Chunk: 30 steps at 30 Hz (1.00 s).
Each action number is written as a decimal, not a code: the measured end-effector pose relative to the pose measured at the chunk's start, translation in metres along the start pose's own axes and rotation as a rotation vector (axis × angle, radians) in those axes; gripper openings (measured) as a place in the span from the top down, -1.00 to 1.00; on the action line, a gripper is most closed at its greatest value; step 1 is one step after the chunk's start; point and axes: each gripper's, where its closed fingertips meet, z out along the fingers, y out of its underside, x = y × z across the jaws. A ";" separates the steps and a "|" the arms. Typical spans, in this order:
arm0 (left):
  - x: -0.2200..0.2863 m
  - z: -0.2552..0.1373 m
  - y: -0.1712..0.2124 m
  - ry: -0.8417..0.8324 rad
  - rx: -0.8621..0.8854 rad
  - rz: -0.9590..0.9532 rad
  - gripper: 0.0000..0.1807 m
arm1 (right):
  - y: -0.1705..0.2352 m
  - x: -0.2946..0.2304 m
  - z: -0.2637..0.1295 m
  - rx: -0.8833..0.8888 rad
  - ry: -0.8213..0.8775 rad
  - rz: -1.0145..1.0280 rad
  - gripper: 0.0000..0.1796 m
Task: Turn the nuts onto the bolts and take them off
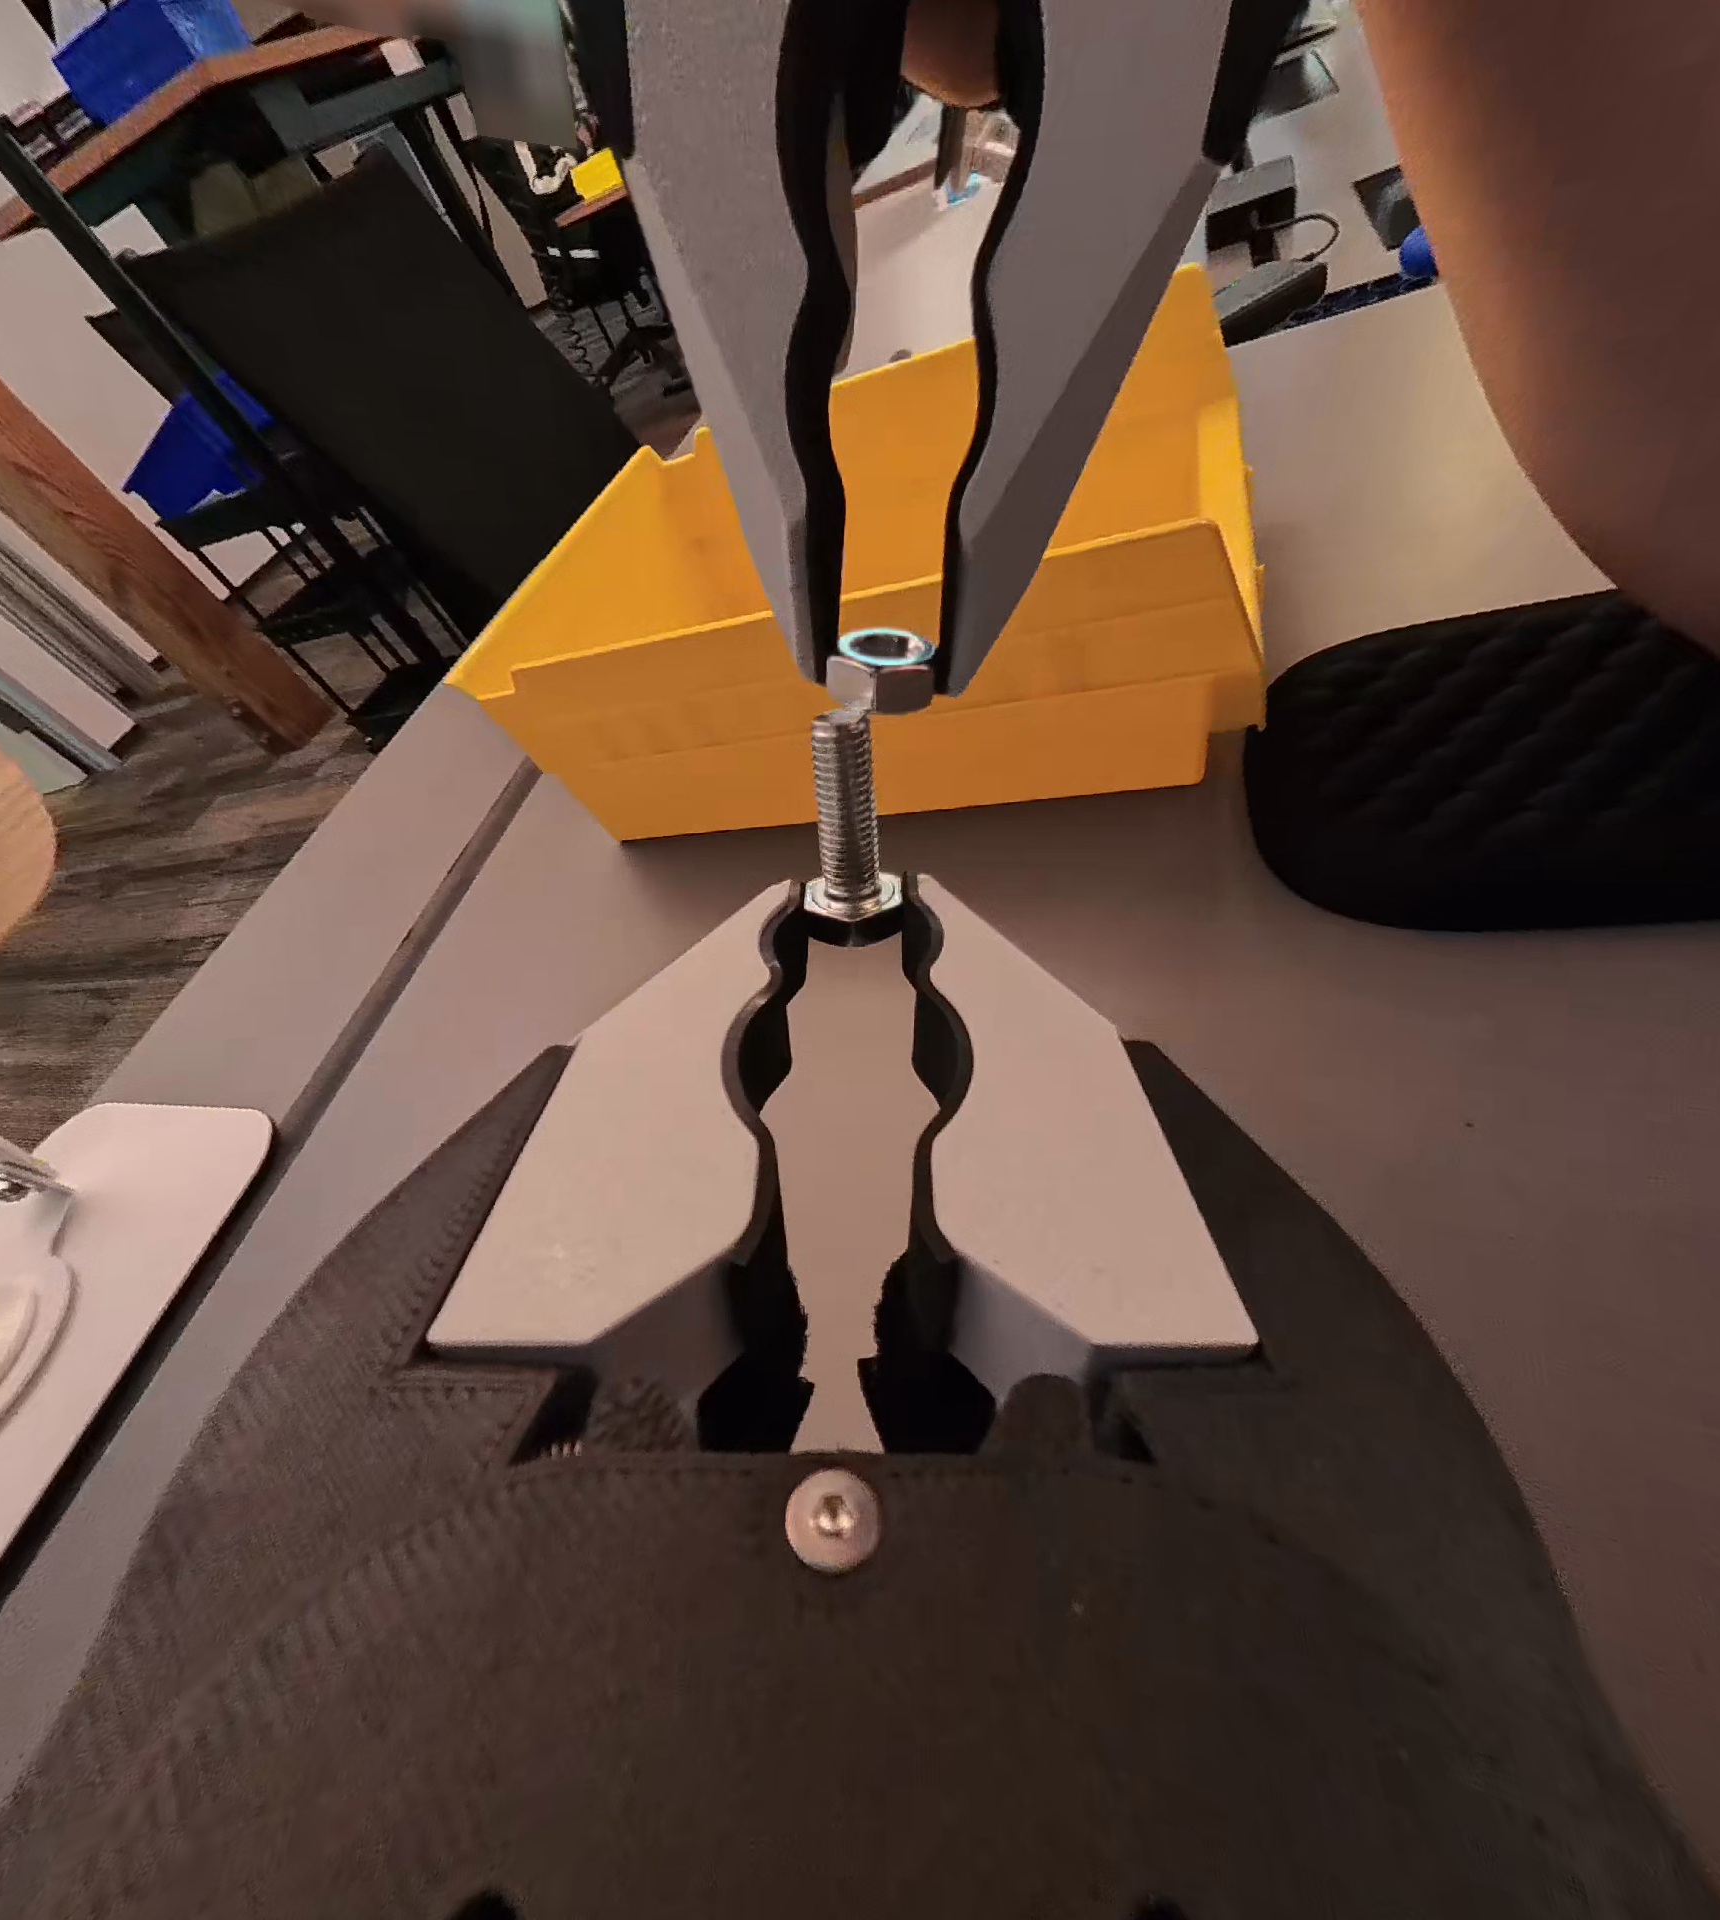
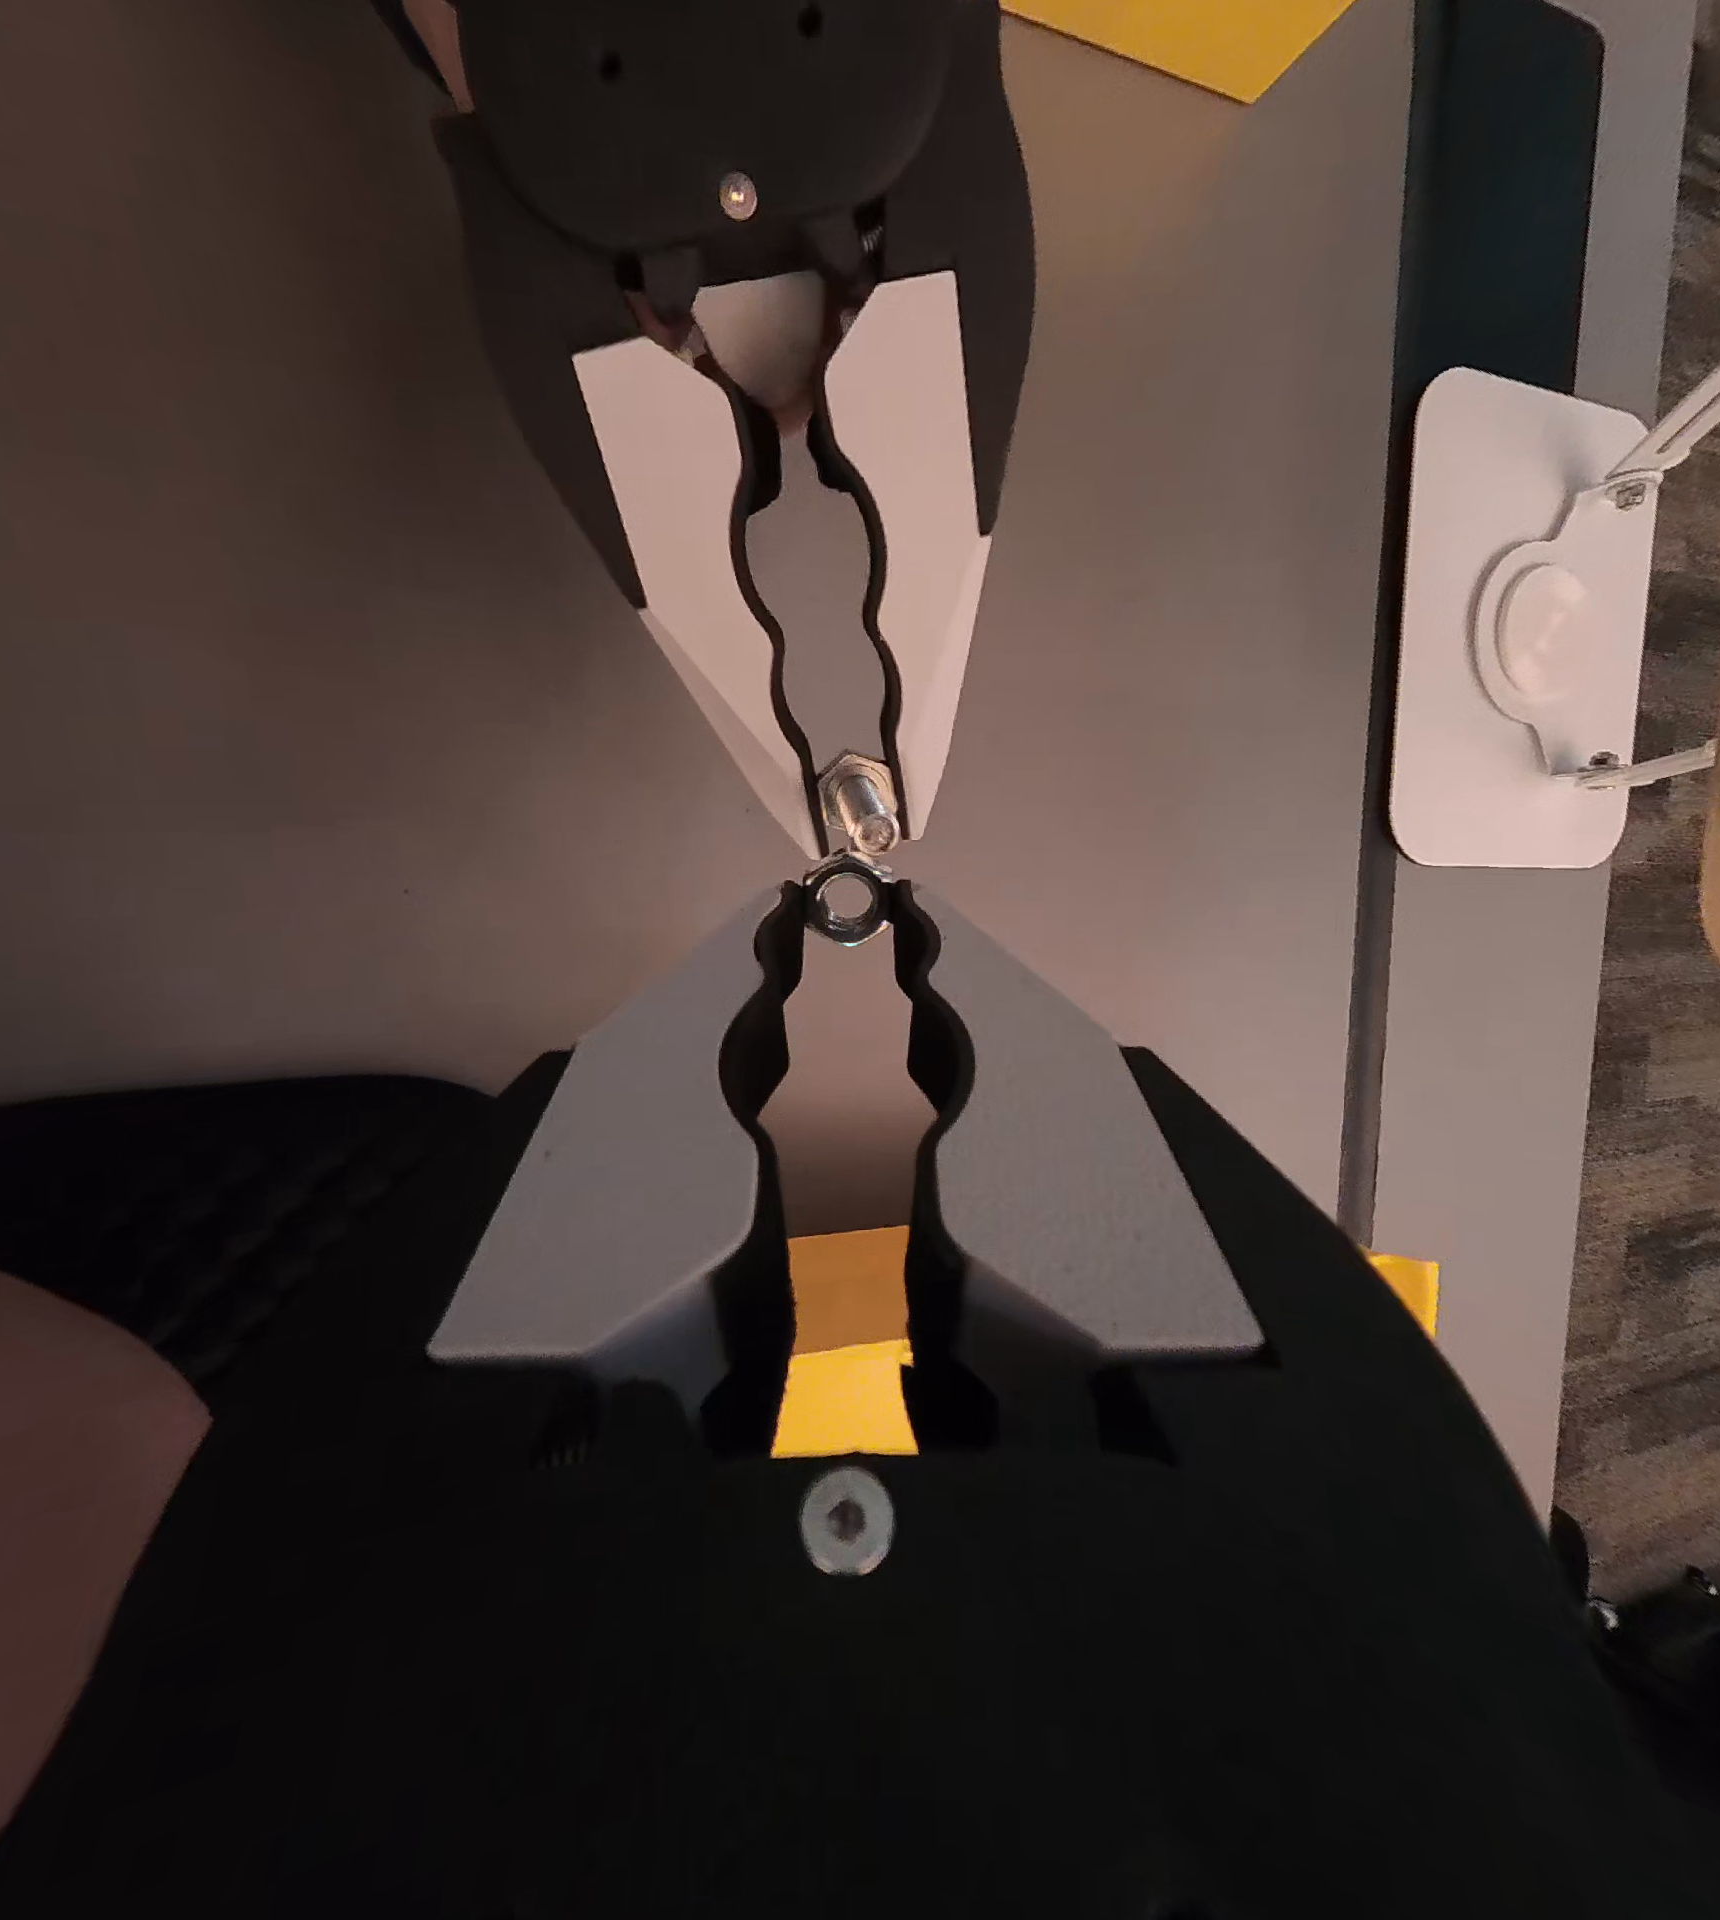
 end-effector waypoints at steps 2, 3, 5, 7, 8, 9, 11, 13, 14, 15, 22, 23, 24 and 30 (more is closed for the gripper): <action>0.000 0.000 0.000 0.006 0.004 -0.009 0.82 | -0.002 0.000 0.000 0.003 0.006 -0.010 0.82; -0.001 -0.001 -0.001 0.009 0.007 -0.019 0.82 | -0.003 0.001 -0.001 0.006 0.018 -0.015 0.82; -0.001 -0.001 -0.001 0.013 0.010 -0.026 0.82 | -0.007 0.002 -0.003 0.030 0.029 -0.026 0.82; -0.001 -0.001 -0.001 0.012 0.010 -0.019 0.82 | -0.011 0.002 -0.004 0.046 0.033 -0.040 0.82; 0.000 -0.002 -0.002 0.013 0.011 -0.014 0.82 | -0.011 0.001 -0.003 0.040 0.032 -0.042 0.82; 0.001 -0.002 -0.003 0.015 0.015 -0.007 0.82 | -0.009 0.001 -0.002 0.028 0.035 -0.043 0.82; 0.004 -0.002 -0.003 0.021 0.018 0.010 0.82 | -0.010 0.000 -0.001 0.029 0.026 -0.047 0.82; 0.006 -0.002 -0.005 0.022 0.024 0.032 0.82 | -0.011 -0.003 -0.001 0.031 0.015 -0.052 0.82; 0.006 -0.002 -0.004 0.020 0.021 0.048 0.82 | -0.011 -0.004 0.000 0.027 0.007 -0.049 0.82; 0.007 -0.002 -0.004 0.016 0.020 0.068 0.82 | -0.010 -0.006 0.000 0.023 0.000 -0.049 0.82; 0.022 -0.003 -0.007 0.060 0.044 0.155 0.82 | -0.010 -0.024 -0.004 0.016 -0.053 -0.102 0.82; 0.025 -0.003 -0.008 0.089 0.054 0.140 0.82 | -0.010 -0.027 -0.005 0.022 -0.061 -0.114 0.82; 0.029 -0.004 -0.009 0.123 0.066 0.121 0.82 | -0.011 -0.029 -0.006 0.027 -0.065 -0.120 0.82; 0.042 -0.010 -0.015 0.259 0.099 0.047 0.82 | -0.012 -0.037 -0.011 0.020 -0.069 -0.144 0.82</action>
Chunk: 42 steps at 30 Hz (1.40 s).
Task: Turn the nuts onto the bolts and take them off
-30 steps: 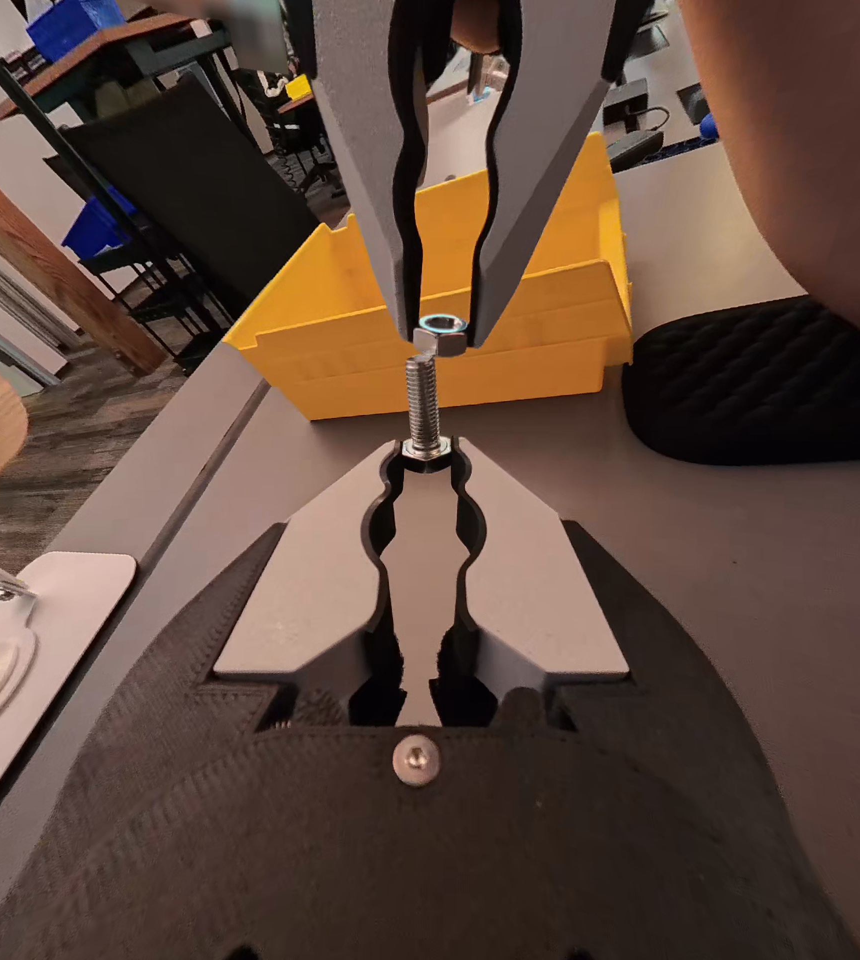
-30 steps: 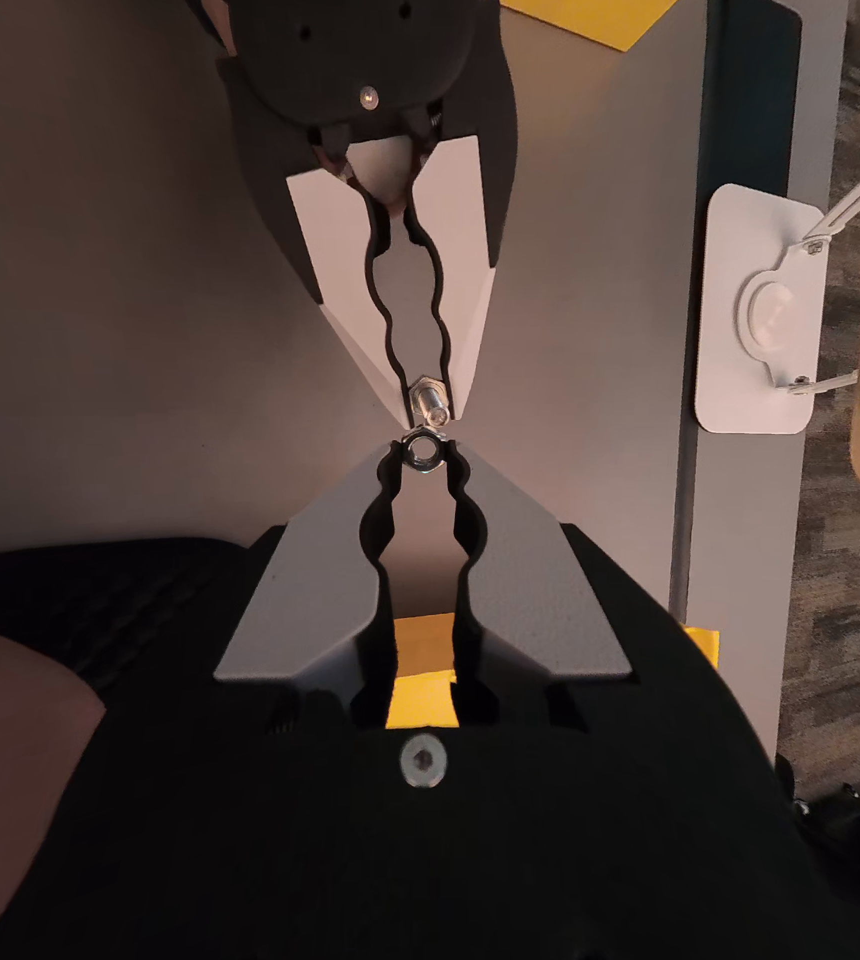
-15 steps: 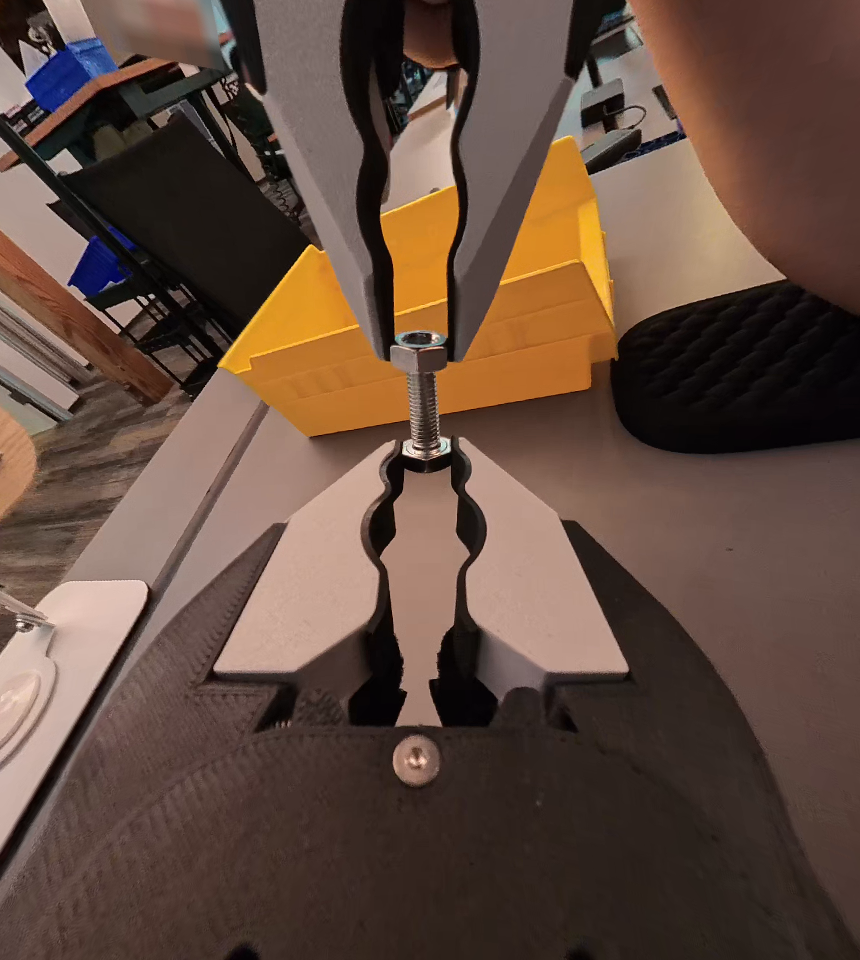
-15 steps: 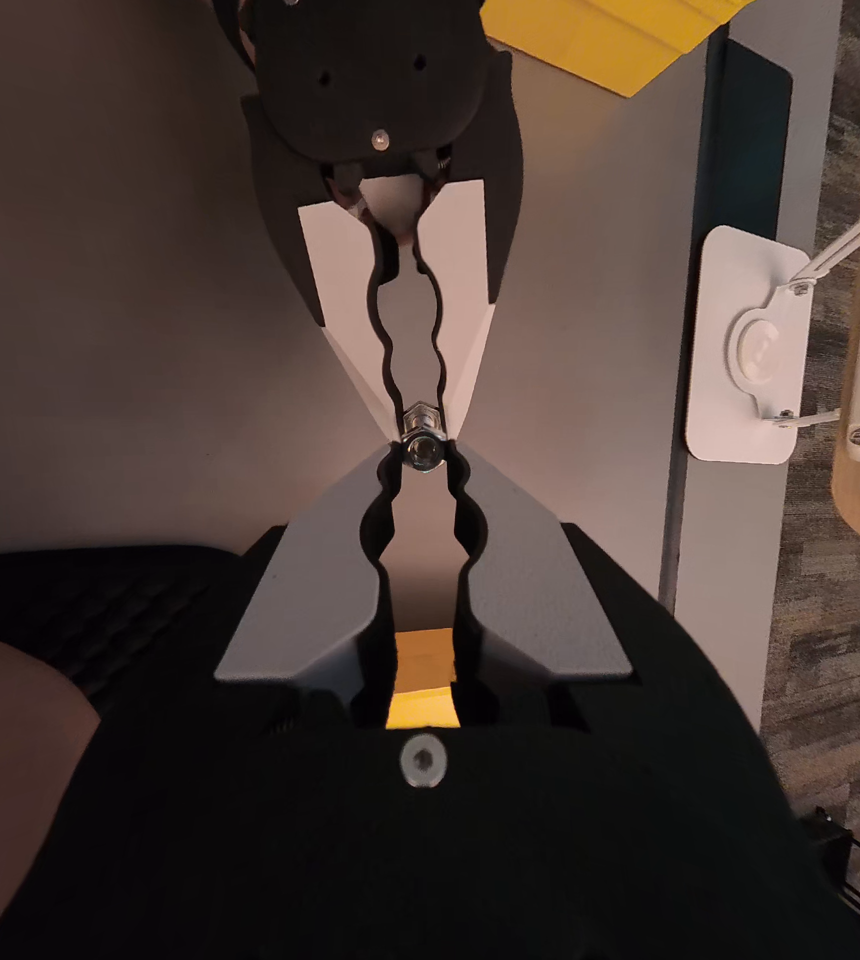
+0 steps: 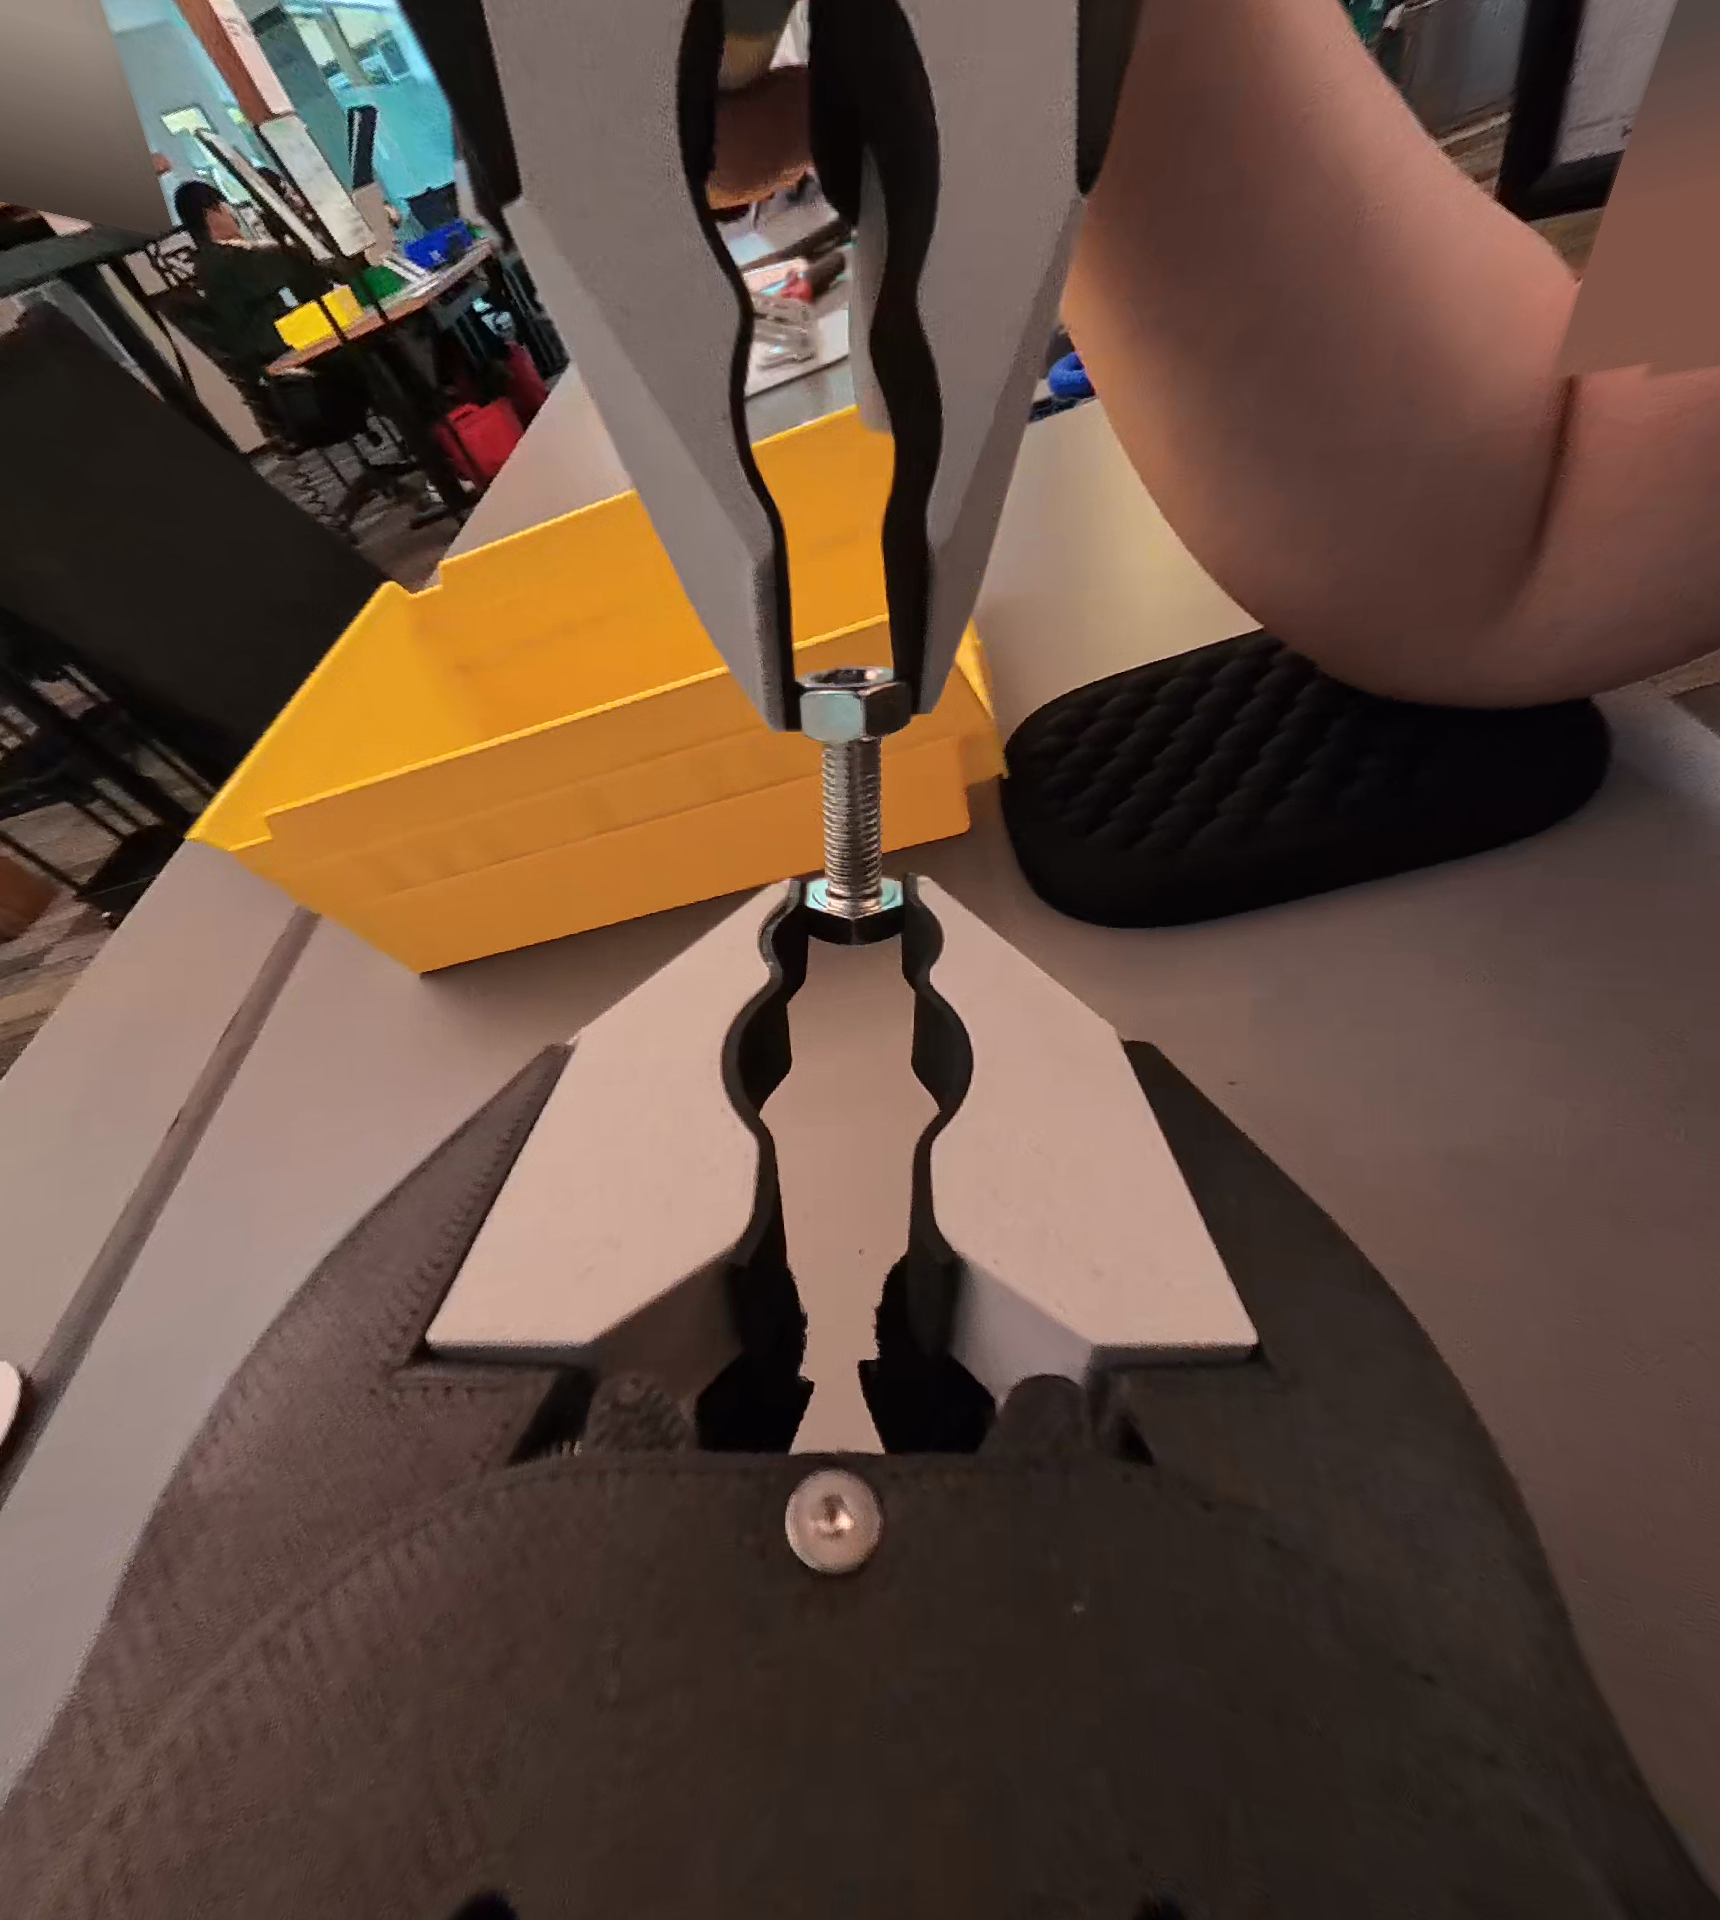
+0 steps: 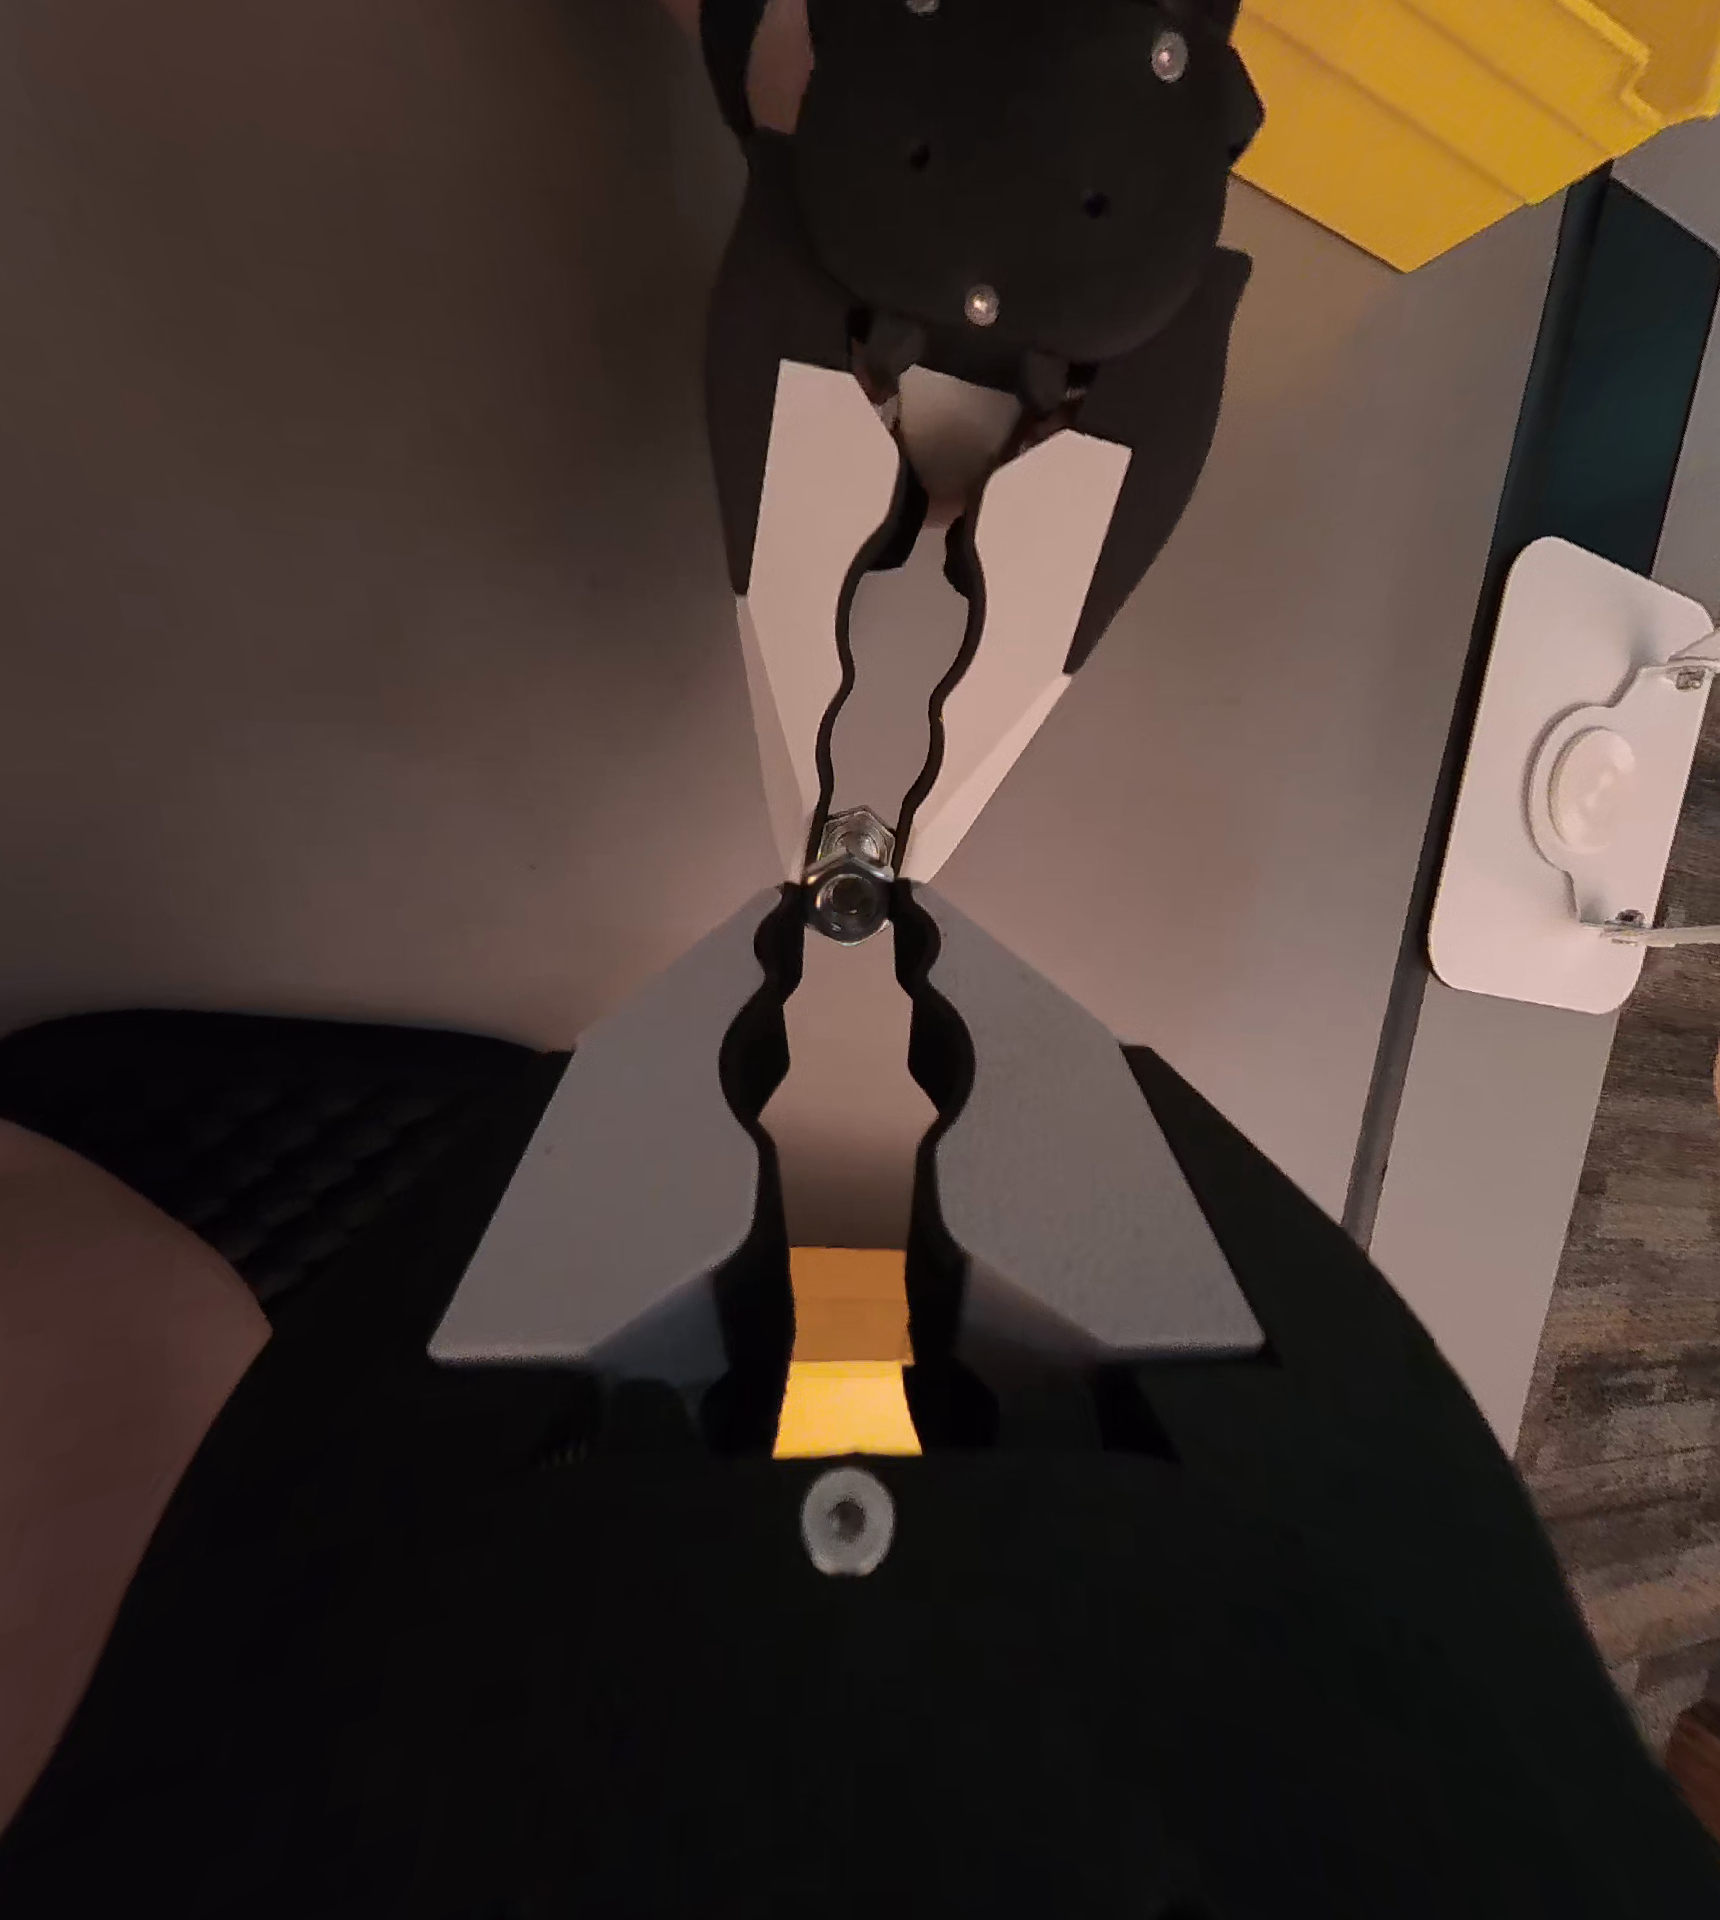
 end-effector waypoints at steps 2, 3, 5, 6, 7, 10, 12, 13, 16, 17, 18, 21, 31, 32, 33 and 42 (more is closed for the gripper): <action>-0.004 0.000 0.000 -0.026 -0.012 0.001 0.82 | 0.001 0.003 0.000 -0.017 0.013 0.041 0.82; -0.006 -0.001 0.001 -0.038 -0.016 -0.001 0.82 | 0.001 0.006 0.000 -0.022 0.021 0.066 0.82; -0.013 -0.001 0.001 -0.083 -0.028 -0.007 0.82 | 0.001 0.013 0.000 -0.020 0.044 0.119 0.83; -0.016 -0.002 0.001 -0.105 -0.037 -0.006 0.82 | 0.001 0.018 -0.001 -0.016 0.054 0.159 0.83; -0.021 -0.004 0.000 -0.139 -0.046 0.000 0.82 | 0.000 0.023 -0.002 -0.004 0.064 0.203 0.83; -0.034 -0.011 -0.003 -0.219 -0.061 0.023 0.82 | -0.006 0.034 -0.005 0.066 0.060 0.319 0.83; -0.041 -0.016 -0.004 -0.270 -0.080 0.054 0.82 | -0.009 0.041 -0.006 0.108 0.056 0.361 0.83; -0.045 -0.018 -0.005 -0.300 -0.094 0.074 0.82 | -0.010 0.044 -0.006 0.124 0.058 0.383 0.83; -0.058 -0.025 -0.004 -0.399 -0.146 0.106 0.82 | -0.012 0.057 -0.006 0.159 0.068 0.502 0.83; -0.062 -0.027 -0.003 -0.427 -0.166 0.106 0.82 | -0.012 0.061 -0.005 0.167 0.074 0.549 0.83; -0.067 -0.029 -0.002 -0.455 -0.185 0.104 0.82 | -0.013 0.066 -0.004 0.178 0.079 0.595 0.83; -0.077 -0.036 0.003 -0.515 -0.235 0.106 0.82 | -0.015 0.076 0.000 0.208 0.085 0.701 0.83; -0.091 -0.050 -0.001 -0.556 -0.234 0.068 0.82 | -0.027 0.092 -0.001 0.296 0.129 0.742 0.78; -0.091 -0.051 -0.003 -0.555 -0.226 0.059 0.82 | -0.029 0.093 -0.001 0.305 0.135 0.731 0.76; -0.092 -0.052 -0.005 -0.552 -0.216 0.048 0.82 | -0.032 0.094 -0.003 0.320 0.141 0.719 0.73; -0.097 -0.071 -0.033 -0.506 -0.031 -0.101 0.82 | -0.077 0.110 -0.052 0.715 0.236 0.479 0.35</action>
